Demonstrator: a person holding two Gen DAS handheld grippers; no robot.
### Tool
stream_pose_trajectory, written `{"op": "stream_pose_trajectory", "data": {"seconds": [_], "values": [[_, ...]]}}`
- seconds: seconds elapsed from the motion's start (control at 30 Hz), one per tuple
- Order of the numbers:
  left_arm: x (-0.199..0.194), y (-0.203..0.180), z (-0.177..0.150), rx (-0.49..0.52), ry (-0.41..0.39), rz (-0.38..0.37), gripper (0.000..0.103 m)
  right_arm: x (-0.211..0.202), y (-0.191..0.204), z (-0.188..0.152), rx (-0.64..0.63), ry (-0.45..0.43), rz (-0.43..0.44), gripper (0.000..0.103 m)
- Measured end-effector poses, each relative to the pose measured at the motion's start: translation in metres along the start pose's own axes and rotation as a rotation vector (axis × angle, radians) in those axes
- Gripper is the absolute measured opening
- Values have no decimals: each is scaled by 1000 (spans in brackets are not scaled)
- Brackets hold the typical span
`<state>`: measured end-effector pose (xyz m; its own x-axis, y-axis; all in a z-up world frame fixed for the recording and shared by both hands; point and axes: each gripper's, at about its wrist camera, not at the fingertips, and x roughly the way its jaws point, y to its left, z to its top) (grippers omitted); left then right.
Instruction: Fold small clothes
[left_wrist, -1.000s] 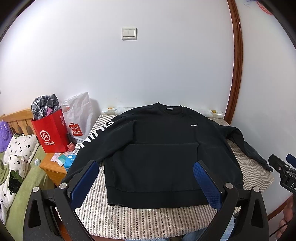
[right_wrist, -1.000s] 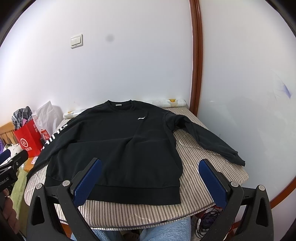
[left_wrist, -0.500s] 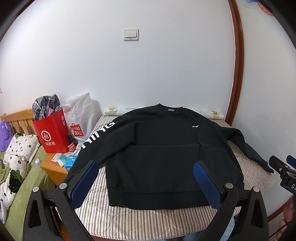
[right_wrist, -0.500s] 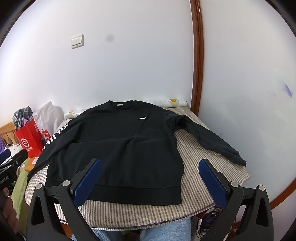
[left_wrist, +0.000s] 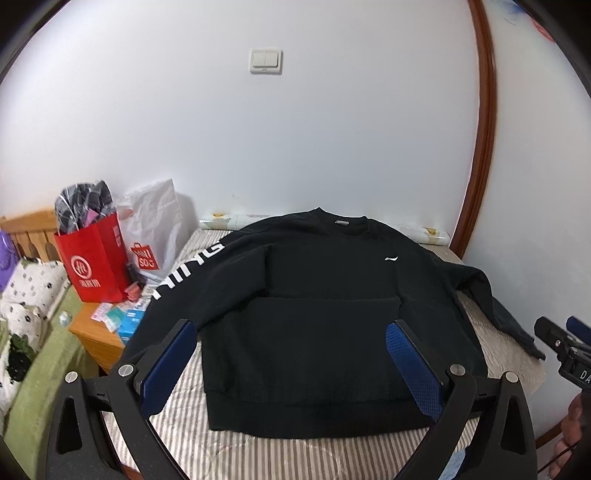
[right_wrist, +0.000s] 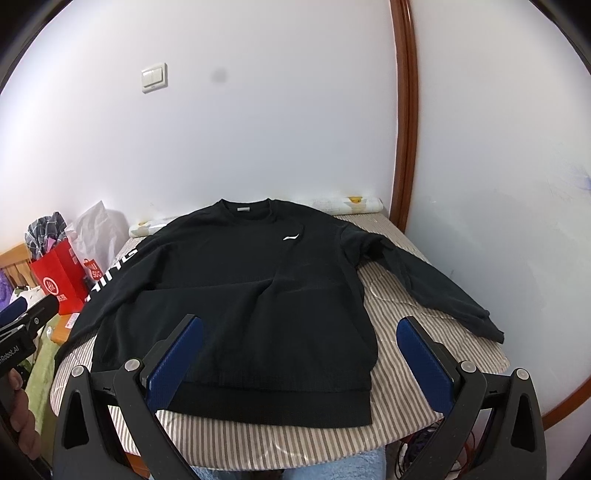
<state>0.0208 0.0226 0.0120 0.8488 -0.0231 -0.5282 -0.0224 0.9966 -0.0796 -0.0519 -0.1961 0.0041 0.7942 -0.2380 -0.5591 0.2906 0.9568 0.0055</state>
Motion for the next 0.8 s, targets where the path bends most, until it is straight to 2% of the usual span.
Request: {"op": "stream_pose_trajectory", "data": {"seconds": [0.13, 0.23, 0.4, 0.5, 0.6, 0.7, 0.8], "values": [[29, 18, 1, -67, 36, -39, 103, 28, 4, 6, -6, 37, -3, 103], [58, 37, -5, -108, 85, -41, 102, 51, 9, 5, -23, 46, 8, 103], [104, 87, -31, -239, 170, 2, 100, 124, 13, -11, 14, 63, 55, 103], [123, 119, -50, -300, 201, 15, 98, 183, 16, -35, 53, 118, 41, 103], [137, 145, -67, -332, 224, 38, 94, 231, 20, -56, 52, 222, 19, 103], [148, 173, -81, -424, 229, 7, 93, 250, 21, -61, 56, 268, 26, 103], [163, 198, -90, -562, 221, -58, 89, 250, 24, -56, 36, 255, 45, 103]]}}
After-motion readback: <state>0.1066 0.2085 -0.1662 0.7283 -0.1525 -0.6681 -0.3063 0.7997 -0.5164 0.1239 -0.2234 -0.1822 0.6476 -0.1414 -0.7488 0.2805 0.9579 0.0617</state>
